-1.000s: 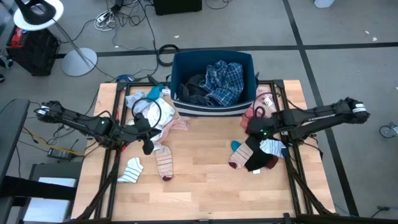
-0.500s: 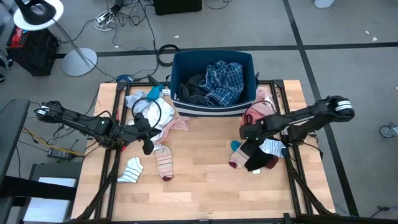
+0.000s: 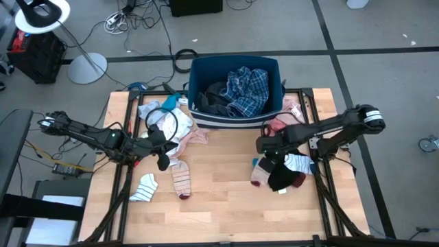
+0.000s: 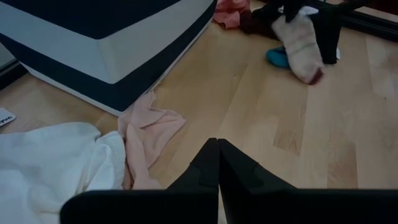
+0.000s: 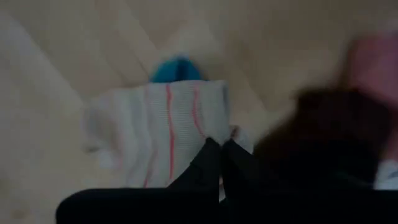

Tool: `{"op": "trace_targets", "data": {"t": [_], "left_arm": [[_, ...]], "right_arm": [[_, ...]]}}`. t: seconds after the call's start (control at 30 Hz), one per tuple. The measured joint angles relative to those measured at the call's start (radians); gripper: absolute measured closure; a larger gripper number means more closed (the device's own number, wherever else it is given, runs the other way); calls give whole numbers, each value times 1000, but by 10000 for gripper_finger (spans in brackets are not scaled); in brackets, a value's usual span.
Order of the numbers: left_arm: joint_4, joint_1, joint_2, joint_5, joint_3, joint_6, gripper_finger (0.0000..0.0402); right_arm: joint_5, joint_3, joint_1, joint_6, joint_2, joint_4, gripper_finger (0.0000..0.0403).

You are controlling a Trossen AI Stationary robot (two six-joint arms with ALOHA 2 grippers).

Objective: Sort clothes
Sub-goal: Put the right striped light pink sock into the blue bin, then put the light pink boxer into the blue bin

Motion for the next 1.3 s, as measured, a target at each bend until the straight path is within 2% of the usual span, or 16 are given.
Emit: {"op": "trace_targets", "data": {"t": [0.17, 0.27, 0.43, 0.63, 0.87, 1.07, 1.3], "left_arm": [[0, 0, 0, 0, 0, 0, 396], [0, 0, 0, 0, 0, 0, 396], [0, 0, 0, 0, 0, 0, 396], [-1, 0, 0, 0, 0, 0, 396], [-1, 0, 0, 0, 0, 24, 396], [-3, 0, 0, 0, 0, 25, 396], [-2, 0, 0, 0, 0, 26, 396]], "right_arm": [[125, 220, -2, -81, -56, -97, 399], [183, 351, -17, -198, -73, -89, 399], [326, 560, -77, -412, -61, -15, 398], [345, 740, -208, -652, 6, 145, 399], [345, 787, -368, -713, 82, 317, 384], [336, 787, -446, -702, 137, 260, 354], [332, 787, -474, -702, 139, 223, 285]]}}
